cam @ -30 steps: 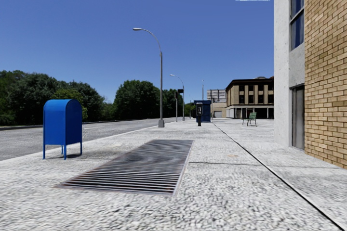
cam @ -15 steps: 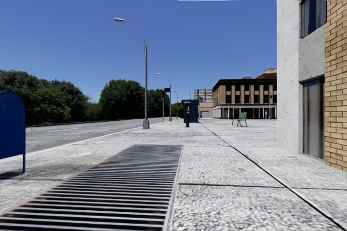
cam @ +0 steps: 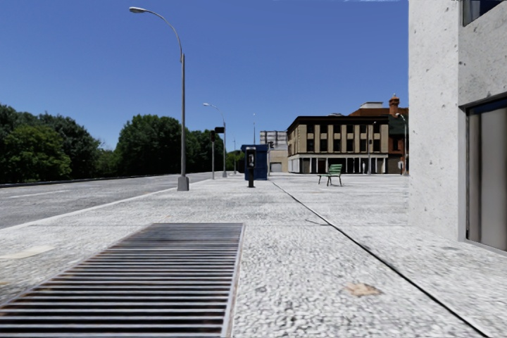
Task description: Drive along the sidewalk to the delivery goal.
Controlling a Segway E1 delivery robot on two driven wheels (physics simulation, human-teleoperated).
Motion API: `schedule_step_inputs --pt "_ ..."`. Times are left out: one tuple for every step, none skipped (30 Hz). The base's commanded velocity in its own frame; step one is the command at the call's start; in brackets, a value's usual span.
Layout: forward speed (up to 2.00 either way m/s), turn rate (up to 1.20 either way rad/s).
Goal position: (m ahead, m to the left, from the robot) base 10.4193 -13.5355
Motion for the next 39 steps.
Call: schedule_step_inputs --pt "2.00 -0.31" --pt "2.00 -0.31" --pt "2.00 -0.31" --pt "2.00 -0.31" --pt "2.00 -0.31" --pt "2.00 -0.31" --pt "2.00 -0.31" --pt "2.00 -0.31" --pt "2.00 -0.31" --pt "2.00 -0.31" --pt "2.00 -0.31" --pt "2.00 -0.31" --pt "2.00 -0.31" --pt "2.00 -0.31" --pt "2.00 -0.31" --pt "2.00 -0.31" --pt "2.00 -0.31" --pt "2.00 -0.31" --pt "2.00 -0.31" --pt "2.00 -0.31" --pt "2.00 -0.31" --pt "2.00 -0.31" --pt "2.00 -0.31" --pt "2.00 -0.31" --pt "2.00 -0.31" --pt "2.00 -0.31" --pt "2.00 -0.31" --pt "2.00 -0.31" --pt "2.00 -0.31" --pt "2.00 -0.31" --pt "2.00 -0.31" --pt "2.00 -0.31" --pt "2.00 -0.31" --pt "2.00 -0.31" --pt "2.00 -0.31" --pt "2.00 -0.31" --pt "2.00 -0.32" --pt "2.00 -0.37" --pt "2.00 -0.38"
